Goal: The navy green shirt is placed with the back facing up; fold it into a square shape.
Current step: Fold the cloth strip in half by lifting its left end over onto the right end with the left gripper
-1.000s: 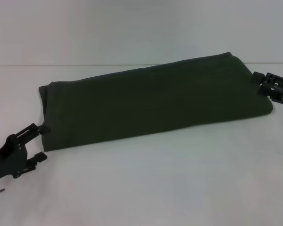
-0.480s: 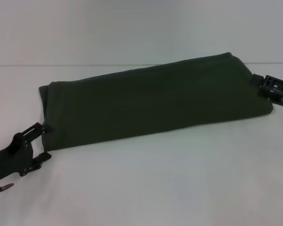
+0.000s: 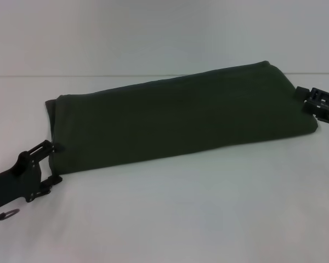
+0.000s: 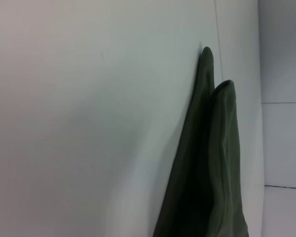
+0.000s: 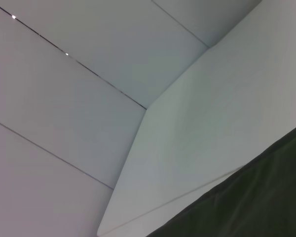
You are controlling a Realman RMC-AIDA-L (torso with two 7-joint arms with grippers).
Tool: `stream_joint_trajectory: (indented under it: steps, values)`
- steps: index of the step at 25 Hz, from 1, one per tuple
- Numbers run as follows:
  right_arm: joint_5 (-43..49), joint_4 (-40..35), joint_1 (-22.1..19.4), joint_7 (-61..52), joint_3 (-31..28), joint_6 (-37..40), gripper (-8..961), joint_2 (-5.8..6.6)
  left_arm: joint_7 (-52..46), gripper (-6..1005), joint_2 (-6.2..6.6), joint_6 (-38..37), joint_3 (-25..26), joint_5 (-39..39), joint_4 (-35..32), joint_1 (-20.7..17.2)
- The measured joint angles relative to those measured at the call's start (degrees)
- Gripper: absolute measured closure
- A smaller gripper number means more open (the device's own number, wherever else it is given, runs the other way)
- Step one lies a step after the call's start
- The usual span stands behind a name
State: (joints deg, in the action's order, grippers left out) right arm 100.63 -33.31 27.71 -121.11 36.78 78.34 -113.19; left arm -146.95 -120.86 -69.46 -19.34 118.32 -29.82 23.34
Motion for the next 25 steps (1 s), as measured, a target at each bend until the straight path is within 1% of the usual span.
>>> stream_joint_trajectory:
  steps: [4,7,10,12,13,14,19,25]
  values:
    - [0.18,0.00,-0.03,0.00,-0.41,-0.03,102,-0.07,1.04,67,0.00,1.53,0.16,-0.45,1.02,1.57]
    - [0.16,0.06,-0.13,0.00,-0.46,-0.03,102,-0.08,3.23,67,0.01,2.40,0.25,-1.42,1.68,3.63]
    - [0.05,0.08,-0.16,0.00,-0.55,-0.03,102,-0.16,6.98,68,0.16,0.60,0.26,-3.34,2.03,5.18]
    - [0.03,0.09,-0.15,0.00,-0.57,-0.03,102,-0.17,9.77,68,0.22,-3.26,0.30,-5.41,1.83,4.89]
    - [0.02,0.09,-0.18,0.12,-0.90,-0.01,102,-0.20,10.62,68,0.14,-5.41,0.33,-6.40,1.48,3.58]
    - [0.02,0.09,-0.18,0.12,-0.90,-0.01,102,-0.20,10.61,68,0.05,-5.73,0.38,-6.40,1.41,2.85]
    - [0.09,1.20,-0.29,0.97,-1.99,-0.36,101,-0.18,8.50,68,-0.19,-4.04,0.34,-4.29,1.46,1.10]
    - [0.07,1.50,-0.30,0.99,-2.19,-0.56,102,-0.03,5.51,69,-0.12,-3.62,-0.21,-0.87,1.51,1.63]
